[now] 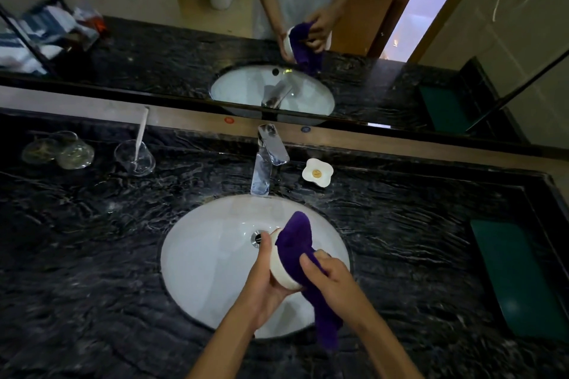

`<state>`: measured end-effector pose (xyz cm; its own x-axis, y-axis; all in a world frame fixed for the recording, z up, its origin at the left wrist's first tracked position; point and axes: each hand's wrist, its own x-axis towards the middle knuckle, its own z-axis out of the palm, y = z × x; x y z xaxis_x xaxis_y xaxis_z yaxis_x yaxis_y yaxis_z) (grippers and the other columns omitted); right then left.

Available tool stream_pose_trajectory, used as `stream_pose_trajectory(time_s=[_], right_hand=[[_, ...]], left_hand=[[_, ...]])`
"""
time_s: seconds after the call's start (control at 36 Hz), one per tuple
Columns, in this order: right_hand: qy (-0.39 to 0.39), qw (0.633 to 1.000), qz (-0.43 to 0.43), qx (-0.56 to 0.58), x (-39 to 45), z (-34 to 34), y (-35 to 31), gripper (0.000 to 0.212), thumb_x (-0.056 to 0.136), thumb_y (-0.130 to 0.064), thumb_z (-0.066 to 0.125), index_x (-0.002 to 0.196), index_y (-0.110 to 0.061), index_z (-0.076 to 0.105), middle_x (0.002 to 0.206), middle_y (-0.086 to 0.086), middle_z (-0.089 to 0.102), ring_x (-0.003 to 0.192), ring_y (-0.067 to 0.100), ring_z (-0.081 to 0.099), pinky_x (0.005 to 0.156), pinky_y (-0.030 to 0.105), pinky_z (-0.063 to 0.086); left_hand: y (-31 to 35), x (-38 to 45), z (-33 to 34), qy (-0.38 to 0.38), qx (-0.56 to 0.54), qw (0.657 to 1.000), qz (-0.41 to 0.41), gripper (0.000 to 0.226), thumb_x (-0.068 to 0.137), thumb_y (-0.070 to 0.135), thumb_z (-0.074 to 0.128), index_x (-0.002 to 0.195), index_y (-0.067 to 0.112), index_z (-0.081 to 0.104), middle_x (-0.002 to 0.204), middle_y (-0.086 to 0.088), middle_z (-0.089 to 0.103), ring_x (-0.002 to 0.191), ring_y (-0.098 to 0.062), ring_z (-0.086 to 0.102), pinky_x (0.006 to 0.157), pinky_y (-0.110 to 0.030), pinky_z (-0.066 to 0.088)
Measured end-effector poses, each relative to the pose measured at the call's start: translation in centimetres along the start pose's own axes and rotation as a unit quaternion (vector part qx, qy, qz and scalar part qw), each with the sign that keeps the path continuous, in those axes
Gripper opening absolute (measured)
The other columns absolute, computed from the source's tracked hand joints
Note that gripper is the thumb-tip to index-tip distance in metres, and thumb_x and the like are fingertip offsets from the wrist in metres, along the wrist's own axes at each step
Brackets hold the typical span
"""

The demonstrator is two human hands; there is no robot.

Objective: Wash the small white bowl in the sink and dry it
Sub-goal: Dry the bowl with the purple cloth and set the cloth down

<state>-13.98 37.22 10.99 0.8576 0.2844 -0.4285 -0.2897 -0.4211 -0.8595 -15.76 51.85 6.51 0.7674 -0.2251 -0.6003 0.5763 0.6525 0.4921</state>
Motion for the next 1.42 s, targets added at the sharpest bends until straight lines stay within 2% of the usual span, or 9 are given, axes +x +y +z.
stream_pose_trajectory(time_s=[0.17,0.31,0.64,0.78,0.86,1.0,1.06,1.19,1.42], right_hand=[[-0.05,0.95,-0.023,-0.308,-0.8,-1.4,0.5,0.055,0.098,-0.063,0.039,0.092,-0.022,0.076,0.109,-0.016,0.062,0.11,0.004,0.042,0.105,0.029,0.034],[-0.031,0.875,-0.09,-0.475,-1.0,-1.3,-0.2,0.064,0.101,-0.058,0.019,0.108,-0.026,0.073,0.113,-0.013,0.07,0.13,-0.004,0.037,0.117,0.035,0.014],[-0.002,0.986,-0.038,-0.164,-0.6,2.9,0.5,0.04,0.103,-0.054,0.033,0.139,-0.048,0.05,0.163,-0.019,0.01,0.154,0.003,-0.002,0.128,0.043,0.013],[-0.052,0.981,-0.053,-0.177,-1.5,2.5,0.5,0.036,0.106,-0.044,0.038,0.14,-0.044,0.05,0.149,-0.036,0.02,0.133,-0.032,-0.003,0.127,0.032,0.003],[-0.085,0.975,-0.077,-0.188,-2.0,1.8,0.8,0.035,0.106,-0.039,0.042,0.138,-0.039,0.056,0.132,-0.043,0.034,0.121,-0.041,0.006,0.122,0.019,0.005],[-0.1,0.959,-0.08,-0.255,-1.8,0.0,1.7,0.04,0.101,-0.059,0.035,0.1,-0.033,0.065,0.103,-0.019,0.063,0.104,0.0,0.054,0.108,0.034,0.039],[-0.122,0.924,-0.085,-0.352,-1.5,-0.5,1.5,0.056,0.098,-0.065,0.023,0.1,-0.026,0.063,0.102,-0.012,0.067,0.102,0.002,0.057,0.119,0.039,0.029],[-0.101,0.857,-0.065,-0.501,-1.8,-0.4,0.9,0.087,0.087,-0.071,-0.006,0.132,-0.031,0.056,0.145,-0.007,0.059,0.15,0.005,0.026,0.127,0.05,0.002],[-0.029,0.952,-0.032,-0.304,-1.1,2.5,2.0,0.046,0.109,-0.043,0.024,0.15,-0.031,0.04,0.162,-0.012,0.029,0.155,0.006,0.006,0.128,0.043,0.006]], left_hand=[[0.5,-0.5,-0.6,0.004,0.011,0.999,-0.053,0.062,0.098,0.061,0.037,0.125,0.015,0.069,0.124,-0.019,0.071,0.113,-0.032,0.068,0.098,-0.052,0.051],[0.4,-0.6,-0.8,-0.007,-0.033,0.998,-0.058,0.063,0.097,0.061,0.04,0.127,0.014,0.068,0.13,-0.02,0.067,0.126,-0.034,0.061,0.111,-0.056,0.043],[-0.1,-0.2,-1.1,-0.049,-0.048,0.996,-0.048,0.072,0.094,0.069,0.039,0.142,0.017,0.054,0.145,-0.02,0.055,0.137,-0.034,0.05,0.12,-0.053,0.031],[0.1,-0.6,-1.5,-0.04,-0.057,0.997,-0.039,0.074,0.095,0.069,0.035,0.136,0.014,0.061,0.138,-0.02,0.061,0.128,-0.033,0.059,0.108,-0.049,0.046],[0.3,-0.5,-2.3,-0.028,-0.06,0.997,-0.035,0.08,0.092,0.072,0.037,0.139,0.011,0.057,0.142,-0.024,0.057,0.134,-0.038,0.052,0.117,-0.056,0.034],[0.6,-0.7,-2.5,-0.021,-0.027,0.998,-0.053,0.077,0.092,0.074,0.035,0.133,0.016,0.063,0.134,-0.019,0.065,0.127,-0.035,0.059,0.108,-0.054,0.045],[0.4,-0.9,-2.1,-0.012,-0.023,0.998,-0.058,0.073,0.093,0.072,0.035,0.131,0.018,0.064,0.131,-0.017,0.067,0.122,-0.032,0.064,0.102,-0.052,0.049],[-0.2,-1.1,-1.7,-0.012,-0.054,0.996,-0.063,0.072,0.09,0.071,0.041,0.132,0.017,0.063,0.131,-0.018,0.067,0.124,-0.032,0.062,0.112,-0.055,0.042],[-0.8,-0.7,-1.4,-0.015,-0.042,0.997,-0.065,0.076,0.09,0.073,0.04,0.137,0.017,0.06,0.138,-0.016,0.062,0.131,-0.031,0.057,0.115,-0.056,0.037]])
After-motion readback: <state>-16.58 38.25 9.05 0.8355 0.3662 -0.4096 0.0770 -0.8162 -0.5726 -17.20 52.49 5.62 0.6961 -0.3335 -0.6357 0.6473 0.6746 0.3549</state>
